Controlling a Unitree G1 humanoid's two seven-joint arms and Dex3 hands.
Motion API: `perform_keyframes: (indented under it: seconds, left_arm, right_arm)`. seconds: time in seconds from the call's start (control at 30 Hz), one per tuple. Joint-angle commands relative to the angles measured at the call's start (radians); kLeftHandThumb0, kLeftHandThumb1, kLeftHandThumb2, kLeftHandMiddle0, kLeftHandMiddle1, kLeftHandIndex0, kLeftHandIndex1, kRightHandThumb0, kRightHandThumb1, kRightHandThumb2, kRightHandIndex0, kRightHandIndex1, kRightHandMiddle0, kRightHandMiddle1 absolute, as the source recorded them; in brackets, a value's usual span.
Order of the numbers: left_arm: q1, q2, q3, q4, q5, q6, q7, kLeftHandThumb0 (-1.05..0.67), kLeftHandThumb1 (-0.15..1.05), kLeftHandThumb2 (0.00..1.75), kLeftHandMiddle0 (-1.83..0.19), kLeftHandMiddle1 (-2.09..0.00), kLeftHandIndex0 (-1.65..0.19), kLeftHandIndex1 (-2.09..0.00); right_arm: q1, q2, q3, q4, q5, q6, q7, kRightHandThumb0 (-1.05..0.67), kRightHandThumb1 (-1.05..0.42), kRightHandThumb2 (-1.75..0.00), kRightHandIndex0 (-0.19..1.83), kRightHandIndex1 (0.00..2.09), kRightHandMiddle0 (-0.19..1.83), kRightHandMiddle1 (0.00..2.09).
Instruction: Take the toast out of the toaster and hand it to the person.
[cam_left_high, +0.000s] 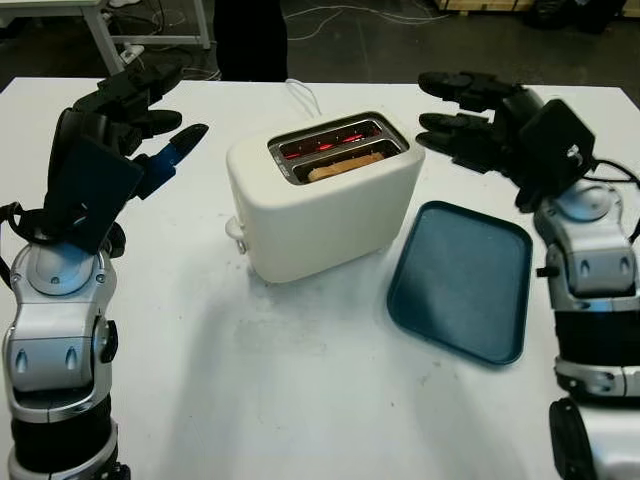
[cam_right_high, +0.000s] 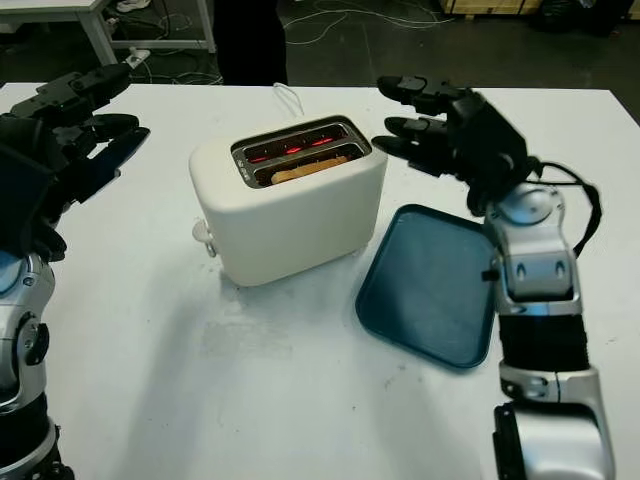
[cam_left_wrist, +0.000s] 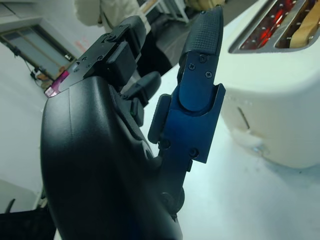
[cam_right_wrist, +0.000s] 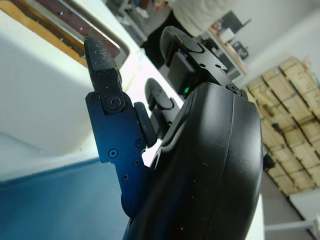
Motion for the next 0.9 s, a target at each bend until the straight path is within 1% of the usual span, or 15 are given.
perform_keyframes:
  seconds: [0.0, 0.13, 0.27, 0.33, 0.63, 0.7, 0.87]
  left_arm:
    - [0.021, -0.025, 0.011, -0.012, -0.010, -0.027, 0.018, -0.75, 0.92, 0.12, -0.12, -0.95, -0.51, 0.00]
    - [0.036, -0.042, 0.013, 0.003, -0.003, -0.079, 0.028, -0.75, 0.92, 0.14, -0.10, -0.96, -0.50, 0.00]
    - [0.047, -0.024, 0.007, -0.011, 0.012, -0.061, 0.020, -0.76, 0.92, 0.15, -0.11, -0.97, -0.51, -0.01]
    - [0.051, -0.008, 0.008, -0.021, 0.012, -0.035, 0.007, -0.76, 0.92, 0.16, -0.11, -0.96, -0.50, 0.00]
    - [0.054, 0.025, 0.002, -0.042, 0.010, 0.018, -0.012, -0.73, 0.92, 0.13, -0.14, -0.87, -0.50, 0.00]
    - [0.052, 0.039, -0.002, -0.049, 0.014, 0.030, -0.017, -0.73, 0.92, 0.13, -0.14, -0.86, -0.50, 0.00]
    - [0.048, 0.032, -0.001, -0.054, 0.007, 0.043, -0.016, -0.74, 0.92, 0.14, -0.14, -0.84, -0.49, 0.00]
  right_arm:
    - [0.021, 0.013, -0.004, -0.056, 0.003, 0.053, -0.022, -0.56, -0.91, -0.01, 0.47, 0.00, 0.43, 0.00]
    - [0.039, 0.028, -0.002, -0.087, 0.010, 0.081, -0.031, -0.54, -0.92, -0.03, 0.40, 0.00, 0.37, 0.00]
    - [0.041, 0.027, -0.003, -0.080, 0.011, 0.076, -0.025, -0.58, -0.92, -0.02, 0.39, 0.00, 0.37, 0.00]
    - [0.039, 0.017, 0.000, -0.086, 0.007, 0.085, -0.019, -0.58, -0.92, -0.02, 0.40, 0.01, 0.37, 0.00]
    - [0.038, -0.011, 0.015, -0.130, -0.008, 0.146, -0.012, -0.54, -0.91, 0.00, 0.41, 0.01, 0.39, 0.01]
    - [0.041, -0.018, 0.023, -0.130, -0.017, 0.137, -0.009, -0.53, -0.91, 0.00, 0.42, 0.02, 0.39, 0.01]
    - [0.054, -0.009, 0.014, -0.140, 0.001, 0.144, -0.007, -0.50, -0.92, 0.00, 0.41, 0.01, 0.39, 0.01]
